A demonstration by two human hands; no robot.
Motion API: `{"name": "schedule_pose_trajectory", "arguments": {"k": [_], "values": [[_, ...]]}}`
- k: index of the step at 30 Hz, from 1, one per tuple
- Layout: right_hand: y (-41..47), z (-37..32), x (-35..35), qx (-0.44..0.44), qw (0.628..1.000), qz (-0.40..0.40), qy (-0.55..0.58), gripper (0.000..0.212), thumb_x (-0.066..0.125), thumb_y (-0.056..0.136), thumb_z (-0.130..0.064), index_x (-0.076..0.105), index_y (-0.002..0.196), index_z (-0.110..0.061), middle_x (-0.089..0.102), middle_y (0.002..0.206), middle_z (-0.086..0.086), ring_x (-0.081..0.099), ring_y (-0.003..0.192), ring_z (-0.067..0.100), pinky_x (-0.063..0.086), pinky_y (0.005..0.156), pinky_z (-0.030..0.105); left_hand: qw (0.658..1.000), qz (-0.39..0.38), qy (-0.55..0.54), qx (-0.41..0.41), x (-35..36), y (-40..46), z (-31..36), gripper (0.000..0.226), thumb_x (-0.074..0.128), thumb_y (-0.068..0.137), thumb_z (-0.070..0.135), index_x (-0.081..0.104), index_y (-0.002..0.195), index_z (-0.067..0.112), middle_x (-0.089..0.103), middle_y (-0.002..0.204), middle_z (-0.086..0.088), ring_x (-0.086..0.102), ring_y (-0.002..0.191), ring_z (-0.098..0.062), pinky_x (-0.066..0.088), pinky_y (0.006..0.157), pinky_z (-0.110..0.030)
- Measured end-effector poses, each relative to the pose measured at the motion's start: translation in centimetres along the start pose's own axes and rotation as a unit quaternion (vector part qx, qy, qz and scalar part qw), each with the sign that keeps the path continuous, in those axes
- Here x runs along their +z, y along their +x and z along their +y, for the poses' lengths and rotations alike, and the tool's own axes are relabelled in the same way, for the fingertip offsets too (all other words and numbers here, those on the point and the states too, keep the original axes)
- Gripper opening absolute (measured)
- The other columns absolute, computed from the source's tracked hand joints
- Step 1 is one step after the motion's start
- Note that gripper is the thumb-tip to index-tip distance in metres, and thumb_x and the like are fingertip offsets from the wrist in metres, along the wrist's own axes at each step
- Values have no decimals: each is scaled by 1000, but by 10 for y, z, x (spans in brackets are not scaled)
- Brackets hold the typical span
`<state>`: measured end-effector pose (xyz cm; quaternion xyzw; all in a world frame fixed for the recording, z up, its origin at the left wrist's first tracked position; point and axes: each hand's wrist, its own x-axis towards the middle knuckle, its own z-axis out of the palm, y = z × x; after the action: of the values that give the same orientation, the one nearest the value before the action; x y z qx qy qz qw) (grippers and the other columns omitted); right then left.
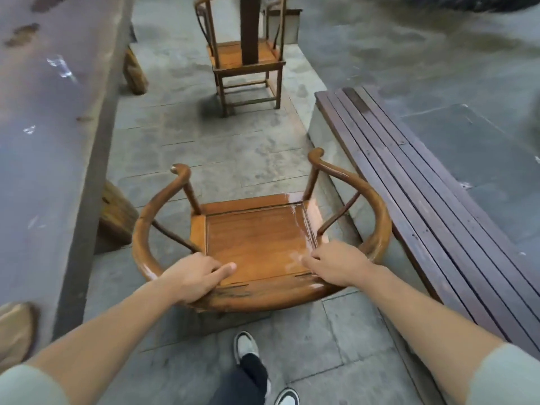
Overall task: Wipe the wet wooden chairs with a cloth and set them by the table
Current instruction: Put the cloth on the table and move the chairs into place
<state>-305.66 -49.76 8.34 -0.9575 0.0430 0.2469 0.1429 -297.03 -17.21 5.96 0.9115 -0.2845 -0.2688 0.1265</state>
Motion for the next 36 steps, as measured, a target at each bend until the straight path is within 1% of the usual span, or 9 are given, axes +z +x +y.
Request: {"name": "schedule_pose_trajectory", "arguments": {"k": [5,12,14,17,20,22,27,32,36], "values": [[-16,39,7,-94,990,27,-100,88,-1,86,-86,46,59,-18,47,54,0,43,49,10,40,52,38,998,-31,-12,48,4,12,-8,83,17,87,85,61,72,16,66,66,-3,59,56,-10,51,65,-38],[-6,40,8,-142,984,21,-101,95,-3,84,-89,51,60,-15,50,55,0,49,52,13,42,54,38,997,12,-21,68,9,1,13,77,15,90,78,53,67,15,55,56,2,54,53,-12,46,59,-35],[-4,43,4,-173,980,-26,-95,97,5,77,-99,59,69,-19,56,61,-3,53,57,13,41,56,37,996,-47,25,71,14,-8,34,80,22,81,91,52,67,18,53,56,6,52,53,-11,41,53,-35],[2,39,-4,-207,960,-125,-139,86,36,62,-107,58,87,-28,63,77,-7,59,70,13,48,63,35,983,-133,126,28,12,-11,57,83,44,54,103,56,72,23,61,68,9,58,62,-11,41,51,-32],[1,32,-4,-218,953,-112,-180,50,66,65,-73,62,83,-27,67,74,-6,63,67,14,59,63,36,974,-163,151,-36,7,-14,75,53,66,61,69,63,71,17,68,66,2,65,58,-15,57,54,-35],[-1,31,2,-208,958,-60,-187,30,61,63,-54,61,71,-25,63,67,-5,59,58,12,55,53,31,974,-136,167,-67,10,-15,80,32,64,62,52,58,67,21,63,66,5,62,57,-15,59,56,-36],[-12,34,3,-215,959,-16,-183,27,54,65,-52,62,74,-28,58,68,-7,54,57,12,34,47,24,968,-110,194,-116,13,-20,89,26,64,60,48,54,73,28,60,77,4,60,63,-16,56,57,-34],[-12,34,3,-211,961,-16,-180,23,54,66,-50,56,67,-27,59,67,-6,57,57,12,43,50,26,975,-120,154,-107,14,-19,84,20,64,65,46,56,71,29,63,70,6,63,60,-12,59,58,-32],[-12,33,6,-208,961,-1,-182,25,51,64,-50,56,69,-27,62,65,-6,60,58,11,55,56,28,979,-96,161,-77,14,-23,83,21,63,65,45,53,75,29,61,74,5,60,62,-14,47,50,-28]]}}
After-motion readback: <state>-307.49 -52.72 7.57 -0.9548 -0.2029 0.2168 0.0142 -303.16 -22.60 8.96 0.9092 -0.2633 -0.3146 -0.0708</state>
